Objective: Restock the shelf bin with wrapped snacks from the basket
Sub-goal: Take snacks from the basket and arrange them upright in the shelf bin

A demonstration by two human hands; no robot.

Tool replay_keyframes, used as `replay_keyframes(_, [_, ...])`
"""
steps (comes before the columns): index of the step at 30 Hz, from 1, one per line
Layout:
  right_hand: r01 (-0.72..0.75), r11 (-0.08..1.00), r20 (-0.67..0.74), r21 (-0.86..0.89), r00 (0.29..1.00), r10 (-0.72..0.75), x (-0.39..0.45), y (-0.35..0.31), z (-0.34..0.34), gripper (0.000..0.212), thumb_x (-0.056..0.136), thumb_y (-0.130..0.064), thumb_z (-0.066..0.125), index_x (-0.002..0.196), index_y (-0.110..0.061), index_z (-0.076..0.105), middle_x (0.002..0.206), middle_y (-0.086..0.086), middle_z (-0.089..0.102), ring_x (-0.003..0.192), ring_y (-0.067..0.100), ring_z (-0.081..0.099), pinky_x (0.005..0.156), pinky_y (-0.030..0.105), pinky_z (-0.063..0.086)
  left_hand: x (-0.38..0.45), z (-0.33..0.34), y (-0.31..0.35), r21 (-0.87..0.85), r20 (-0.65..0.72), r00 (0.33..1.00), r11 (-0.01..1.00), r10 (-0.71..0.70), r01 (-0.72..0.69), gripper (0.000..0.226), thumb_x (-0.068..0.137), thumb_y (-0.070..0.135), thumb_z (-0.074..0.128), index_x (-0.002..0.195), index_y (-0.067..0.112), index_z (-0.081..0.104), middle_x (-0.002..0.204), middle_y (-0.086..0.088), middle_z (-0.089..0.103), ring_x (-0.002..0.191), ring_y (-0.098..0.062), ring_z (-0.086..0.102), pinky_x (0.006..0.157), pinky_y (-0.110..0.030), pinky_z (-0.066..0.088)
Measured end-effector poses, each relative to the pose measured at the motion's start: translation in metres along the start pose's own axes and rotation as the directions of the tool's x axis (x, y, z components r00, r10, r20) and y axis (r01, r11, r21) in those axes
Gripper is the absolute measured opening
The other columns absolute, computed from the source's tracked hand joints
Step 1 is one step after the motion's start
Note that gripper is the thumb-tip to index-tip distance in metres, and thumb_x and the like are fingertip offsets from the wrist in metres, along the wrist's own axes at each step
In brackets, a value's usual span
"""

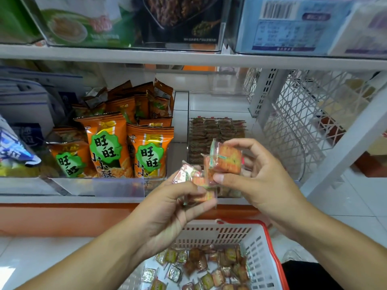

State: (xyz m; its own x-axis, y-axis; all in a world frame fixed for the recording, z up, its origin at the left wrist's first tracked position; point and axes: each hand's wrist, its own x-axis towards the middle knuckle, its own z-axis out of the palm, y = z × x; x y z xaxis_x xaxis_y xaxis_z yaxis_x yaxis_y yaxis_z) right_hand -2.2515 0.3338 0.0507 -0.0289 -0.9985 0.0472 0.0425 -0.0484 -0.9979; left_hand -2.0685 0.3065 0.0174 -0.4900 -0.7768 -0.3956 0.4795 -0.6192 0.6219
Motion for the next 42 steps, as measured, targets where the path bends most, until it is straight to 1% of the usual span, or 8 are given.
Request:
replay_keyframes(2, [-0.084,0.996,0.031,0.021,0.996,0.084,-0.001,0.000,-0.001,0.060,0.068,-0.013,0.086,0.121,-0.030,0.061,0.106,0.002,0.075,0.075,0.012,0.073,0.050,0.020,0.052,-0.002,0.000,0.003,0.028,0.010,1.000,1.000,-0.014,0.014,0.031,0.059,-0.012,0.073,0.087,-0.001,0.078,0.090,-0.023,0.075,0.080,-0.027,0.077,0.063,-0.036,0.064])
replay_keyframes(6, [-0.244,0.959,0.154,0.142,0.963,0.222,0.001,0.003,-0.007,0.048,0.069,-0.019,0.083,0.115,-0.025,0.073,0.113,0.006,0.075,0.100,0.024,0.073,0.077,0.027,0.058,-0.003,-0.001,0.004,0.043,-0.017,1.000,0.999,-0.024,0.025,0.042,0.062,-0.010,0.072,0.104,0.000,0.072,0.107,-0.027,0.074,0.092,-0.032,0.077,0.064,-0.035,0.064])
replay_keyframes(12, [-0.258,0.941,0.105,0.221,0.965,0.240,0.000,0.007,-0.010,0.074,0.068,-0.007,0.080,0.135,-0.026,0.057,0.114,0.011,0.074,0.099,0.027,0.072,0.076,0.028,0.060,-0.006,0.002,0.005,0.038,-0.060,0.998,0.999,-0.024,0.026,0.019,0.061,-0.008,0.070,0.077,0.000,0.076,0.086,-0.022,0.076,0.077,-0.027,0.078,0.061,-0.034,0.063])
replay_keyframes(16, [0.143,0.984,0.055,-0.106,0.989,-0.138,-0.002,-0.001,-0.014,0.054,0.066,-0.002,0.086,0.113,-0.027,0.073,0.107,-0.002,0.076,0.098,0.016,0.074,0.077,0.021,0.058,-0.006,0.001,0.006,-0.030,-0.099,0.994,0.999,-0.036,0.033,0.030,0.067,-0.006,0.068,0.096,-0.006,0.067,0.093,-0.026,0.075,0.078,-0.030,0.077,0.057,-0.034,0.063])
replay_keyframes(21, [0.638,0.560,0.299,-0.529,0.758,-0.580,-0.009,0.007,-0.010,0.022,0.082,-0.015,0.081,0.100,-0.024,0.075,0.110,-0.015,0.073,0.116,0.015,0.063,0.096,0.026,0.049,-0.011,0.005,0.011,0.010,-0.003,0.999,0.999,-0.042,0.042,0.015,0.070,0.014,0.075,0.082,0.007,0.081,0.098,-0.022,0.075,0.078,-0.028,0.076,0.055,-0.033,0.064])
replay_keyframes(27, [0.607,0.578,0.376,-0.545,0.793,-0.479,-0.012,0.014,-0.015,0.041,0.079,0.006,0.080,0.112,-0.018,0.077,0.125,-0.007,0.071,0.133,0.013,0.054,0.107,0.032,0.047,-0.007,0.001,0.012,0.037,-0.054,0.998,0.999,-0.020,0.022,0.044,0.057,0.010,0.085,0.101,0.007,0.081,0.097,-0.017,0.078,0.081,-0.021,0.078,0.054,-0.028,0.062])
replay_keyframes(33, [0.533,0.679,0.494,-0.504,0.823,-0.279,-0.008,0.010,-0.024,0.050,0.089,0.004,0.069,0.126,-0.029,0.070,0.145,-0.018,0.055,0.147,0.006,0.034,0.117,0.027,0.034,-0.004,-0.002,0.014,0.026,-0.106,0.994,1.000,-0.013,0.016,0.029,0.054,0.000,0.083,0.083,0.001,0.081,0.085,-0.017,0.077,0.075,-0.020,0.078,0.058,-0.025,0.061])
replay_keyframes(42, [0.458,0.806,0.252,-0.376,0.887,-0.387,-0.005,0.003,-0.046,0.023,0.083,-0.006,0.078,0.089,-0.026,0.069,0.123,-0.008,0.071,0.130,0.017,0.059,0.104,0.035,0.051,-0.001,-0.001,0.017,-0.084,-0.133,0.991,0.996,0.005,-0.016,0.043,0.057,-0.004,0.077,0.099,-0.007,0.069,0.089,-0.022,0.076,0.076,-0.025,0.078,0.054,-0.027,0.061])
